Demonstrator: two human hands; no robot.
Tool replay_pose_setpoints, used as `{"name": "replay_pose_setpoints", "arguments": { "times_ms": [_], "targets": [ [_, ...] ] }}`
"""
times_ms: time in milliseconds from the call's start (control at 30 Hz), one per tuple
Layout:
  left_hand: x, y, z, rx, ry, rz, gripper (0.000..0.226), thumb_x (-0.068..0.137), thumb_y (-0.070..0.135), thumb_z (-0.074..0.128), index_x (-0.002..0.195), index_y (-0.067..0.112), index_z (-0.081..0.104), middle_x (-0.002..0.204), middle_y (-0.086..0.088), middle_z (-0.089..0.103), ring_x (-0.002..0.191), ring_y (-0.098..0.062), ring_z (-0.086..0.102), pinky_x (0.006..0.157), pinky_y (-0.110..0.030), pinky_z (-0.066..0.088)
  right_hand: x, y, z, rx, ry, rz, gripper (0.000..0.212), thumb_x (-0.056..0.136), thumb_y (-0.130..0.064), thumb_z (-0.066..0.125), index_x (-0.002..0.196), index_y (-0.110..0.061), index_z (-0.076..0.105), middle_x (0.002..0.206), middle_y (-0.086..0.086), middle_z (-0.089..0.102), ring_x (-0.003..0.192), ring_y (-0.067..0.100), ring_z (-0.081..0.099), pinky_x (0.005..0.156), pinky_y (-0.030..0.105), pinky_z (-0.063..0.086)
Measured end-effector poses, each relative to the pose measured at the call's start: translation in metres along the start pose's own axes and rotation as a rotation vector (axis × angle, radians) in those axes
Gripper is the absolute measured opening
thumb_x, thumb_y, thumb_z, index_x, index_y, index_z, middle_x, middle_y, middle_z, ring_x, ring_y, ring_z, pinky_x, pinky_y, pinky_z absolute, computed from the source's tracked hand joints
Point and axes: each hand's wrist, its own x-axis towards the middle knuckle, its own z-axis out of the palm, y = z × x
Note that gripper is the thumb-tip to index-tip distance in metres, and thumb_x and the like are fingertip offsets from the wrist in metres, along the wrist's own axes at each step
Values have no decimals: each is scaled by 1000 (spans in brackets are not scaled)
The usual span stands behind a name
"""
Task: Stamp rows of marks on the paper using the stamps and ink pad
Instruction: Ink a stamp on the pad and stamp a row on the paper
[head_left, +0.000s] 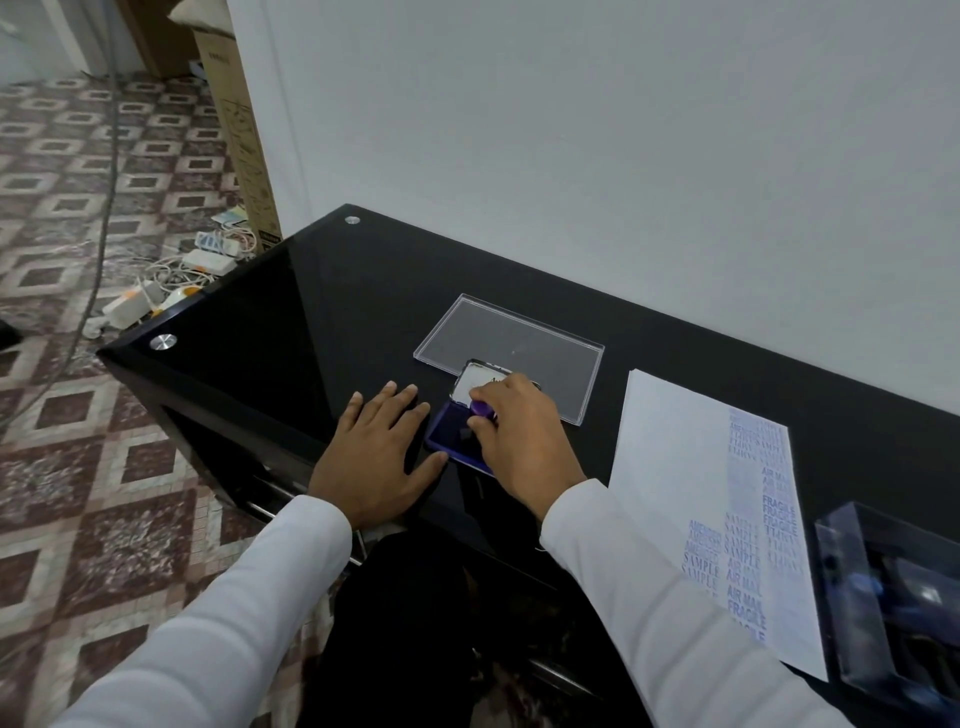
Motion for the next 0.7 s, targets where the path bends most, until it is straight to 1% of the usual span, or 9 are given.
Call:
{"name": "replay_pose_setpoints", "arguments": {
  "times_ms": [133, 300, 400, 533, 633, 700],
  "targets": [
    [0, 0, 0, 17, -11, -9, 84, 88, 78, 17, 154, 29, 34, 166, 3, 21, 155, -18, 8, 125, -47, 1, -2, 1, 1, 2, 24, -15, 31, 97, -22, 61, 128, -19, 61, 126, 1, 56, 112, 16, 55, 88, 18, 37],
    [0, 1, 0, 11, -10, -14, 84, 88, 78, 17, 154, 29, 34, 166, 3, 22, 155, -18, 9, 125, -48, 2, -5, 3, 0, 7, 47, -31, 29, 92, -24, 67, 121, -19, 63, 118, -1, 59, 104, 13, 56, 85, 19, 42],
    [1, 0, 0, 11, -13, -13, 84, 88, 78, 18, 154, 29, 34, 166, 3, 22, 155, -18, 9, 125, -47, 1, -6, 4, 0, -3, 50, -43, 28, 91, -23, 68, 118, -19, 64, 117, -1, 60, 102, 13, 56, 84, 19, 43],
    [0, 0, 0, 13, -7, -13, 84, 88, 78, 17, 154, 29, 35, 166, 3, 22, 155, -18, 10, 125, -47, 2, -4, 3, 0, -26, 54, -61, 26, 95, -24, 63, 120, -18, 66, 118, 1, 60, 104, 15, 57, 84, 19, 40],
    [0, 0, 1, 11, 6, -8, 82, 89, 77, 19, 153, 29, 36, 165, 3, 24, 154, -17, 10, 125, -47, 3, 0, 3, 2, -84, 50, -67, 20, 98, -25, 58, 115, -19, 68, 115, 2, 58, 103, 17, 57, 80, 19, 38],
    [0, -1, 1, -2, 13, -6, 82, 89, 77, 21, 152, 28, 38, 165, 2, 25, 154, -18, 12, 125, -48, 4, 2, 2, 3, -111, 45, -67, 20, 99, -26, 55, 114, -19, 67, 117, 3, 58, 103, 17, 58, 80, 19, 37]
  ]
}}
